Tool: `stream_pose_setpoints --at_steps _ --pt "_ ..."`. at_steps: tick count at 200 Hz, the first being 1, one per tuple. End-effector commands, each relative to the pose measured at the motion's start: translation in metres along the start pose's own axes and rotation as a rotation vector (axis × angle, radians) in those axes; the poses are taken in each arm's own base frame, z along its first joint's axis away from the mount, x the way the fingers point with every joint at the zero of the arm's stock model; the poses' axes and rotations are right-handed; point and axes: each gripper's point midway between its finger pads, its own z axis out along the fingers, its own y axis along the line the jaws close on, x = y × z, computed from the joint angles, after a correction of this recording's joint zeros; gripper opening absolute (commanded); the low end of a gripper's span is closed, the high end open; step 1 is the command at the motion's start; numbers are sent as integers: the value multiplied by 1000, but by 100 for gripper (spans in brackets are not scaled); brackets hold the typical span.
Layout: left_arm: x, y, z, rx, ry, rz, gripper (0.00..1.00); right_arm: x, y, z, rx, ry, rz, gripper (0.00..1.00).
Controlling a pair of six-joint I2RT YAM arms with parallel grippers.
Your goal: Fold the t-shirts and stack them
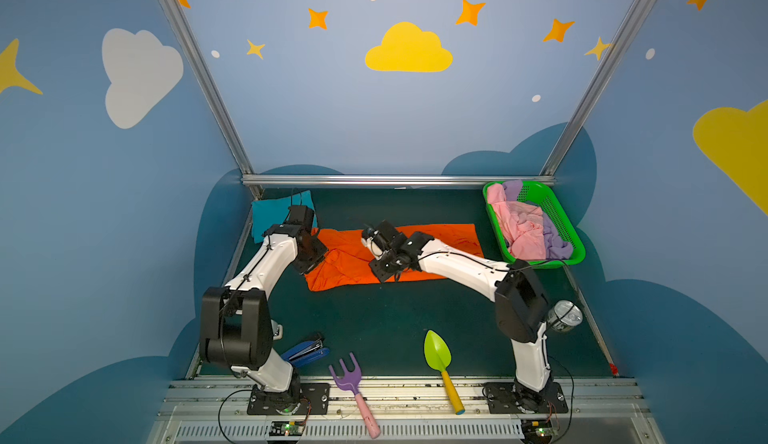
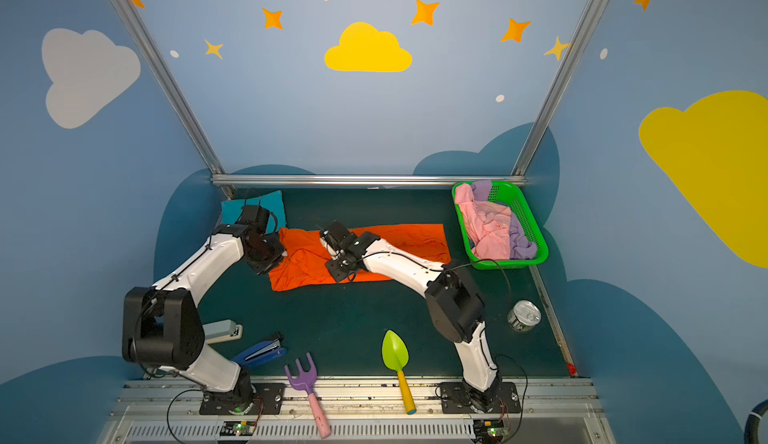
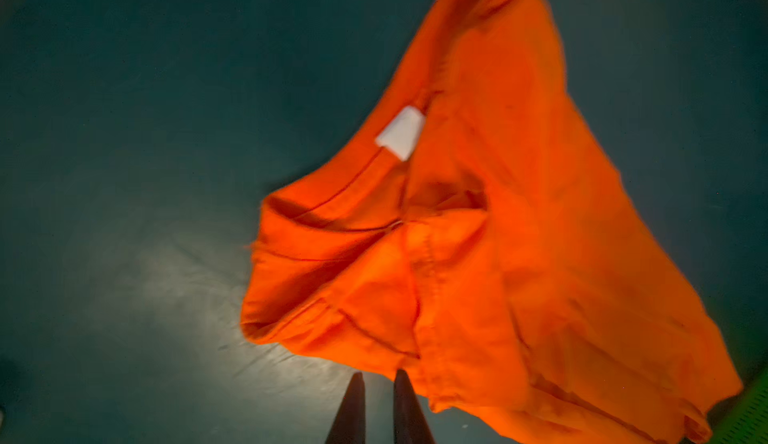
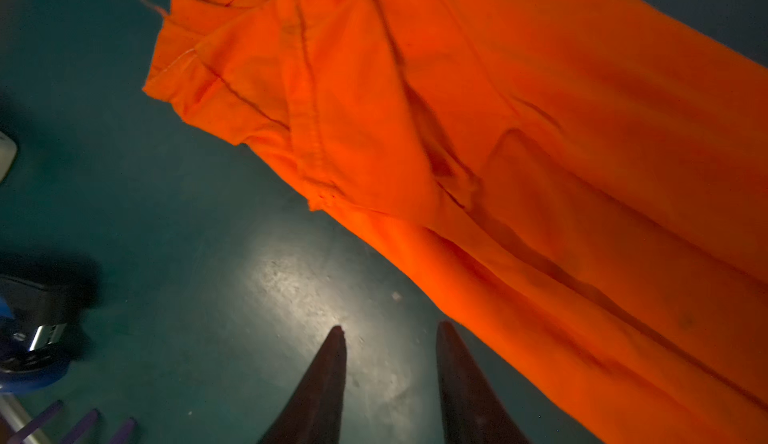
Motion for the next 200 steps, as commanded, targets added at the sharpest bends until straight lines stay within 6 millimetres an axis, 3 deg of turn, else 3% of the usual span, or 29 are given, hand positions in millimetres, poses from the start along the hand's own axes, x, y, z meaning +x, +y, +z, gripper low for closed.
stream_pose_setpoints --at_steps 1,22,54,98,129,151,177,200 --pt "10 27 10 -43 22 -31 37 -8 13 12 41 -4 -155 41" --pt "21 42 20 -56 50 -47 49 -13 27 29 22 -1 -210 44" --pt "27 53 34 -72 78 -65 49 -21 36 50 16 13 -240 45" --pt "22 55 50 -81 94 -81 47 -30 30 77 54 13 -273 45" --pt "14 57 57 -78 99 -106 37 -34 28 88 62 -2 -304 38" --pt "10 59 63 -81 112 -125 20 -40 21 90 59 -11 -280 13" --pt "3 64 67 -82 120 -151 5 -55 8 74 16 -28 -200 1" --pt "-6 70 68 -84 114 -181 4 -70 -5 54 -47 -68 -131 0"
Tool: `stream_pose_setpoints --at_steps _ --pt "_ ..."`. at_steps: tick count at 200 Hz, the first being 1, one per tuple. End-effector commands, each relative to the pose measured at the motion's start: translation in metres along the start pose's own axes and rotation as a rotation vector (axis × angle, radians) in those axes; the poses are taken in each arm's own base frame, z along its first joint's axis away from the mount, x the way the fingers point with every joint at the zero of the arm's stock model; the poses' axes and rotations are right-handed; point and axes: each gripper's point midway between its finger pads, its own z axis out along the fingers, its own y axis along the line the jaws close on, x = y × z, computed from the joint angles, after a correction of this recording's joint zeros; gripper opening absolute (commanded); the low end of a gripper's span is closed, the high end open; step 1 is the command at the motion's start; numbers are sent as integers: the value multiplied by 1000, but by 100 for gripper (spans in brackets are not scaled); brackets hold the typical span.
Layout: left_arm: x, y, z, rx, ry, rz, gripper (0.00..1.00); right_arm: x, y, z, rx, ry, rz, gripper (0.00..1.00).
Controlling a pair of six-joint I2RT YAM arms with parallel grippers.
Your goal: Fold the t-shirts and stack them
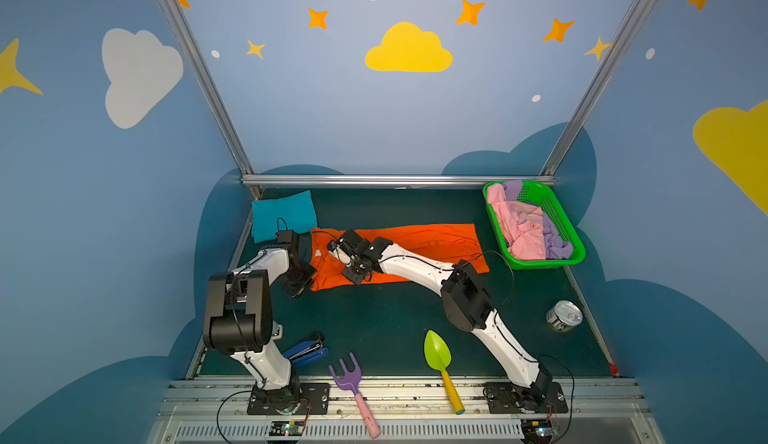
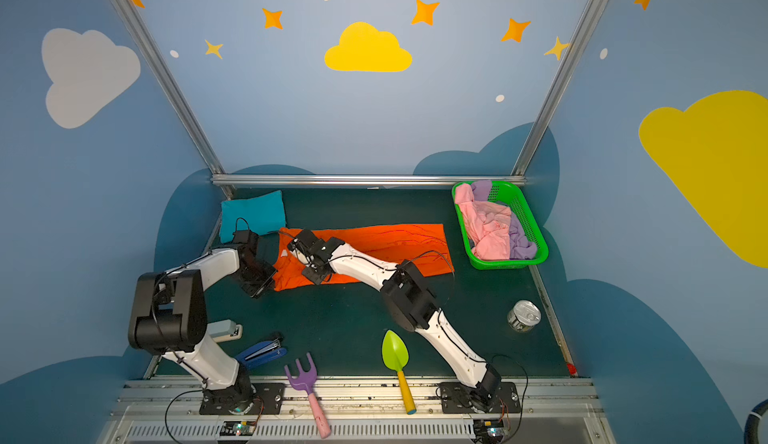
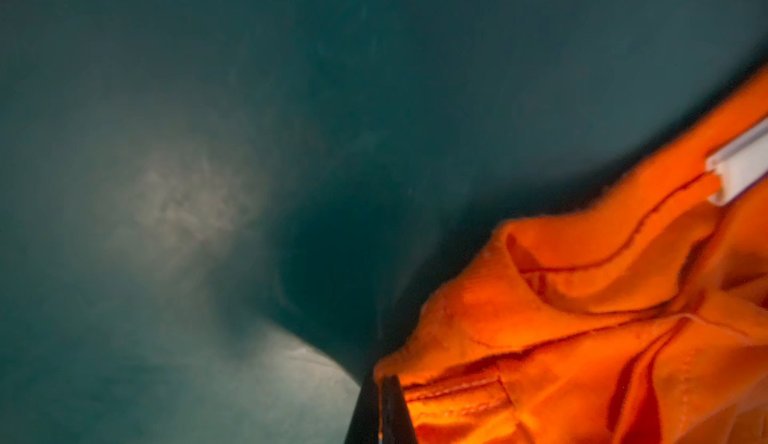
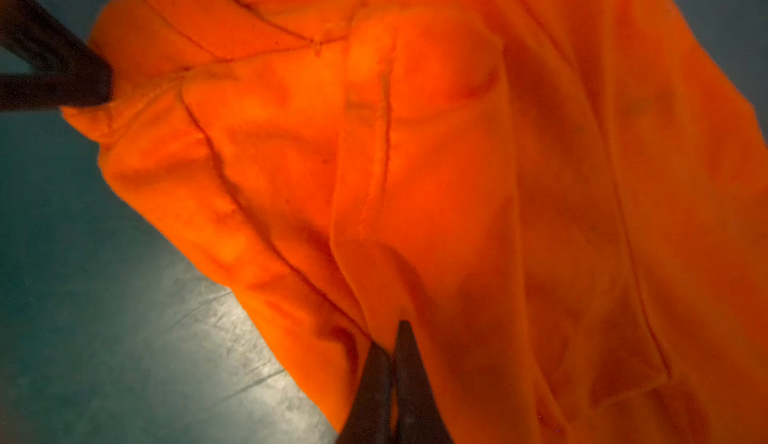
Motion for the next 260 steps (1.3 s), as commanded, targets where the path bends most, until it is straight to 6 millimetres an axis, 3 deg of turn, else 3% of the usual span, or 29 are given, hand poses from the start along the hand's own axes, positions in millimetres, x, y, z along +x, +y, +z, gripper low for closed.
stream_pose_setpoints --at_steps 1,39,69,93,120,147,170,188,201,233,260 --pt "-11 7 2 -18 -7 -27 4 -19 -24 -29 -60 -59 96 0" --pt "-24 13 0 -19 -17 -74 4 -23 -69 -33 -96 -112 264 0" --pt "-26 18 0 -39 -19 -81 4 -19 -100 -22 -130 -138 384 10" --pt "-26 20 2 -51 -14 -85 4 -19 -112 -13 -228 -181 442 16" --pt "-27 20 2 -59 -8 -92 6 -15 -124 -6 -284 -193 545 43" --pt "-31 15 -8 -54 -24 -93 14 -13 -132 -12 -276 -206 574 42" --pt "-37 10 -26 -36 -64 -88 15 -15 -123 -27 -251 -222 519 30" --pt "-43 7 -43 -30 -108 -85 15 -17 -99 -35 -254 -226 435 9" --pt "-46 8 -55 -37 -143 -82 16 -14 -83 -31 -259 -205 389 0" --pt "-39 -1 -85 -27 -237 -26 23 -5 -49 -7 -312 -139 339 0" --pt "-9 -26 -78 16 -229 70 24 -2 -37 12 -343 -116 351 0"
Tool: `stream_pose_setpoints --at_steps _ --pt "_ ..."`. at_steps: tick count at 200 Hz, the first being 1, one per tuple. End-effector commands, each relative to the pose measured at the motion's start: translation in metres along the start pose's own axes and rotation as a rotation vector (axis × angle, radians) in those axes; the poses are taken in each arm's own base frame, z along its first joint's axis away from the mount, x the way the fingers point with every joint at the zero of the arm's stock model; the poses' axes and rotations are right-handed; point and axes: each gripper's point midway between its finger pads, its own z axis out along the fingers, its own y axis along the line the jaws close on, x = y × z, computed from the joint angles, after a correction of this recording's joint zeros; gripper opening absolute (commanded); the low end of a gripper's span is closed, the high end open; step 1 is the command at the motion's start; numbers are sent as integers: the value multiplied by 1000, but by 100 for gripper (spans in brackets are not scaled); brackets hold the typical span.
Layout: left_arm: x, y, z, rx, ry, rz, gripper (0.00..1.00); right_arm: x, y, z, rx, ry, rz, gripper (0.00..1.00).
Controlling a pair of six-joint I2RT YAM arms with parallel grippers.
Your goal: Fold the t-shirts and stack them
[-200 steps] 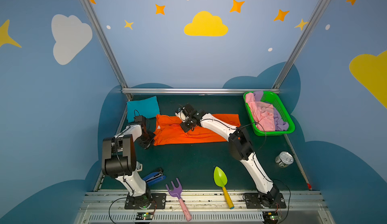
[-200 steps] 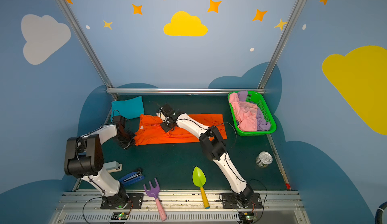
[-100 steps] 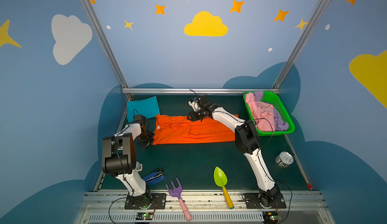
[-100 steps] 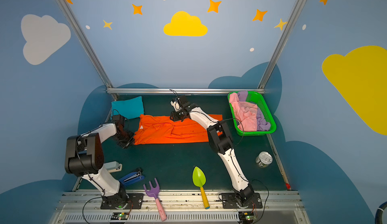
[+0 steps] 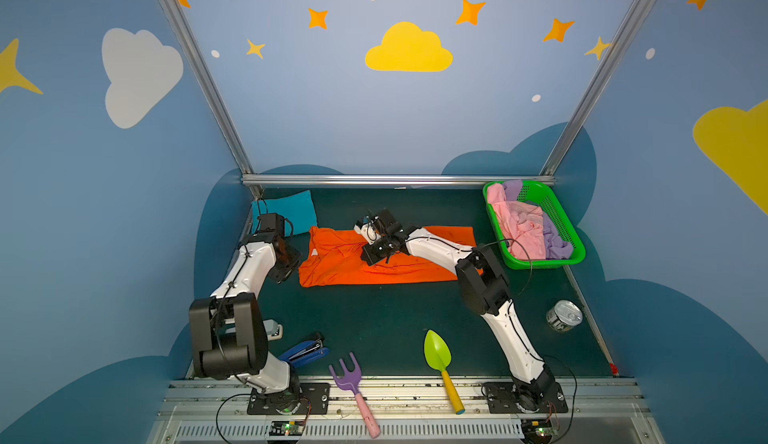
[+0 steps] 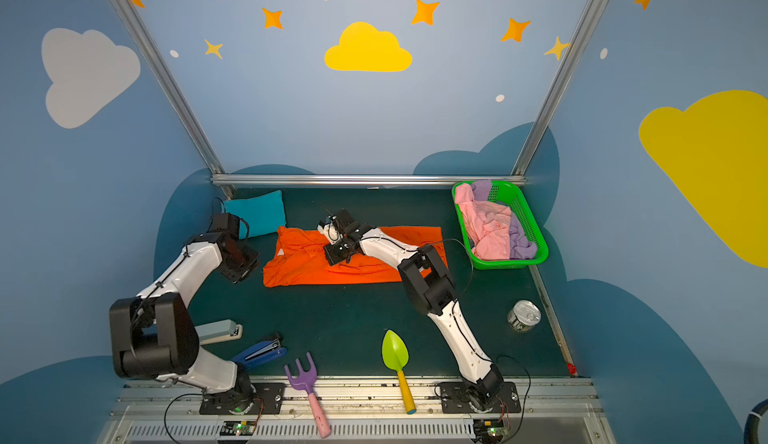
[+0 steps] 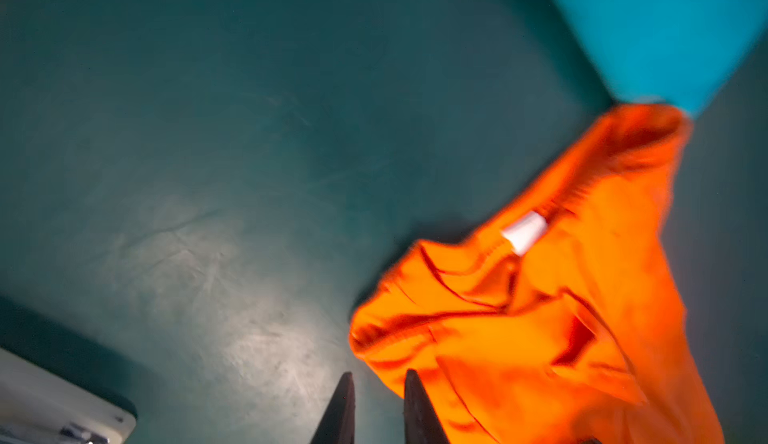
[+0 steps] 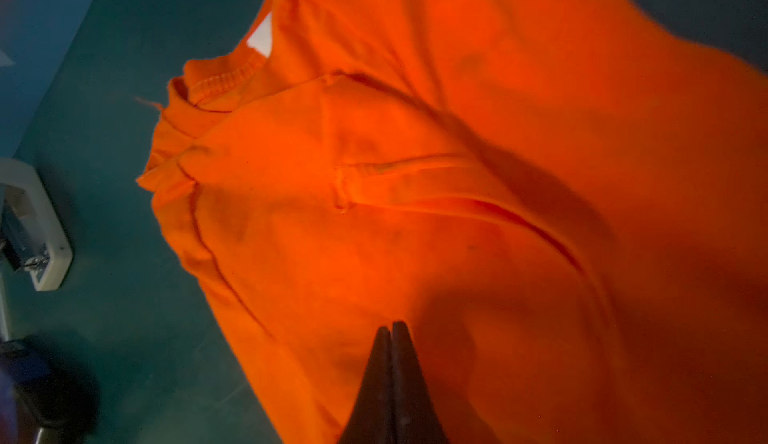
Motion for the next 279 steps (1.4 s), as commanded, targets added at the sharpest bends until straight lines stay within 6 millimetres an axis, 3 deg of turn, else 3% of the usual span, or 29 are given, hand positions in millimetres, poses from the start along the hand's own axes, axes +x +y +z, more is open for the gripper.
stream_pose_setpoints --at_steps 1,36,78,103,130,158,170,189,202,223,250,279 --pt "27 -6 3 -21 16 66 24 -4 -3 9 -19 0 -4 0" --pt "56 -30 29 1 73 120 23 -5 -9 23 -16 8 27 0" --pt "66 -35 60 -46 115 147 23 -8 -27 44 3 6 77 1" --pt "70 -28 76 -91 136 157 22 -24 -35 46 6 -28 107 6" --pt "74 -22 85 -118 151 164 21 -55 -40 42 -34 -130 145 24" --pt "75 -18 84 -126 153 173 21 -91 -75 37 -98 -254 338 31" --pt "76 -16 82 -132 153 179 20 -99 -107 28 -61 -288 463 31" --pt "75 -11 78 -143 147 185 21 -108 -133 9 -107 -332 589 26" --pt "73 -12 72 -139 138 188 20 -113 -136 -9 -126 -345 589 23" --pt "66 -21 61 -114 114 187 21 -110 -123 -43 -84 -335 497 21" --pt "55 -43 45 -73 82 209 22 -84 -112 -87 25 -312 377 21" --pt "47 -71 35 -46 55 251 22 -30 -120 -126 225 -216 318 21"
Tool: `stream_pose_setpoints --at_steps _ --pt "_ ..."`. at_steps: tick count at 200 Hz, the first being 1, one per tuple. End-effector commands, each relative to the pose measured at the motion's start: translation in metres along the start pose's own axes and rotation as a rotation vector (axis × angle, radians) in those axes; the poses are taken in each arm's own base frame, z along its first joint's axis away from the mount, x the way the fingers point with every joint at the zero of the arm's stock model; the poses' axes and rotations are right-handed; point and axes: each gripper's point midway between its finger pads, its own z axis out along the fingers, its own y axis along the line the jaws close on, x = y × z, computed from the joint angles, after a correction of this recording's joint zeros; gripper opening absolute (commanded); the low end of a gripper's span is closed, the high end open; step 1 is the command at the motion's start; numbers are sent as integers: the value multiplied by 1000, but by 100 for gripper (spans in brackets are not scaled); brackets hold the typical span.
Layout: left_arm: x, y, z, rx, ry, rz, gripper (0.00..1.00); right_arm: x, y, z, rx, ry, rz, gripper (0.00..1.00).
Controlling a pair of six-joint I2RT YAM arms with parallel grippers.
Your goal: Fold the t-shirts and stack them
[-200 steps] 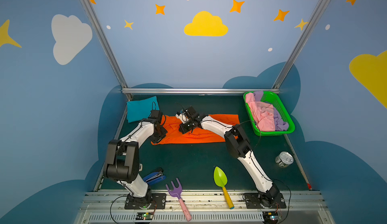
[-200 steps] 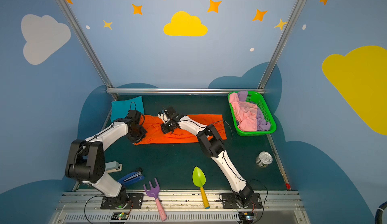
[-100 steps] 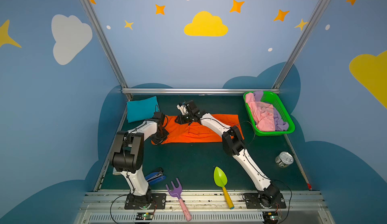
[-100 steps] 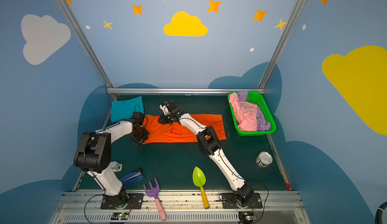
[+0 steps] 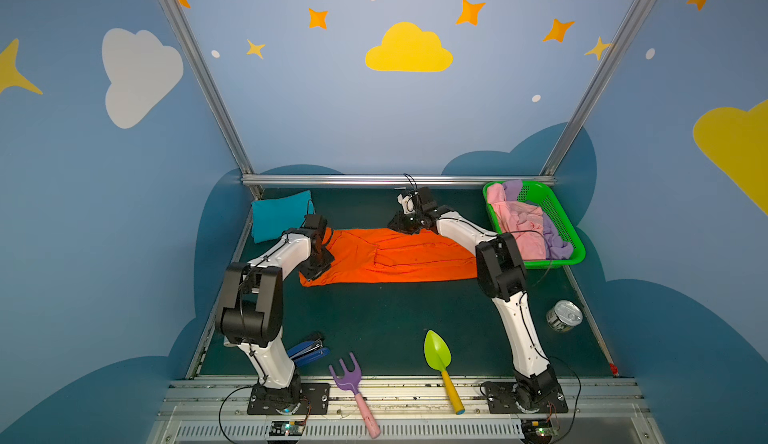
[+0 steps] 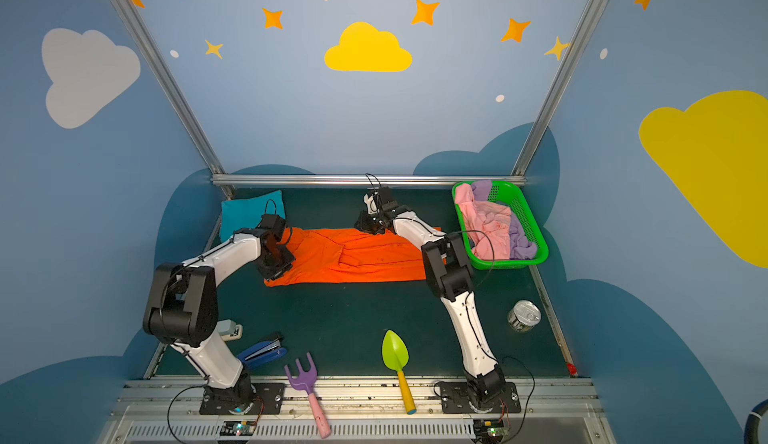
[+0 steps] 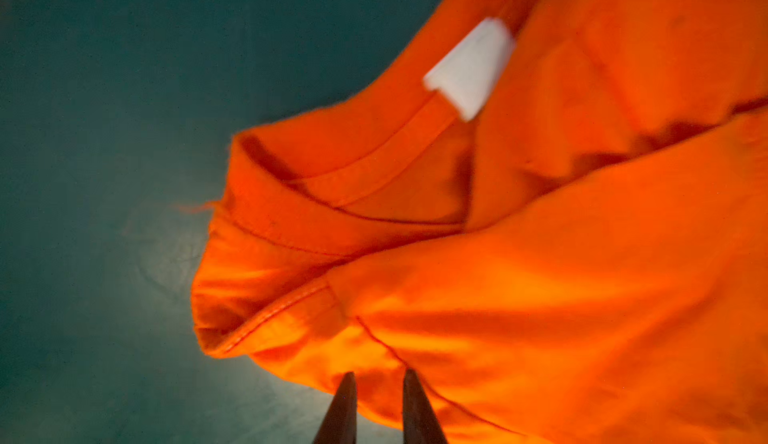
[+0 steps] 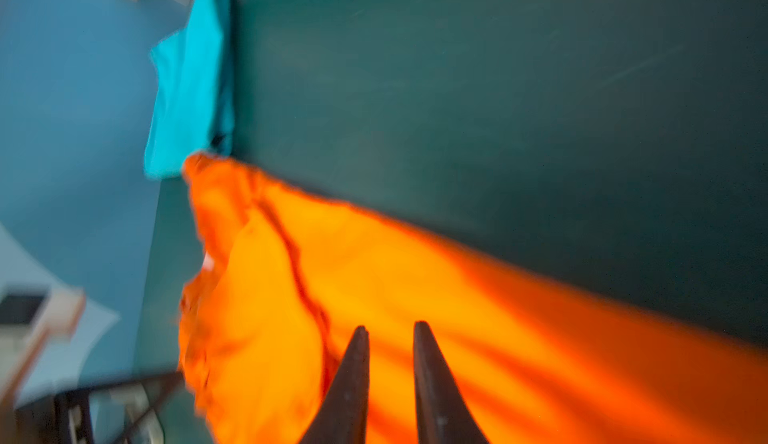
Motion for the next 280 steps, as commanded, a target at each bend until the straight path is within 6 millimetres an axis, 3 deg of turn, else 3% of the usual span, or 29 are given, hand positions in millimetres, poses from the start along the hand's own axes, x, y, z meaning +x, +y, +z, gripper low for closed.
stream_pose_setpoints --at_steps 1,29,47,80,127,153,211,280 --pt "-9 -16 -16 2 -35 48 22 10 -4 -46 141 -13 -152 21" --pt "-3 -36 -5 9 -9 70 22 59 -52 -85 384 140 -83 14" --pt "9 -49 4 16 19 87 22 96 -72 -99 475 267 -65 0" --pt "42 -75 12 14 51 160 21 148 -71 -96 382 352 -32 0" --pt "81 -99 2 26 37 235 20 180 -70 -88 307 380 47 0" --pt "98 -112 -3 44 39 270 20 184 -78 -88 330 385 59 0" --pt "144 -140 13 59 106 340 20 165 -95 -84 335 350 118 0" --pt "160 -163 24 64 140 376 20 132 -114 -67 328 325 178 0"
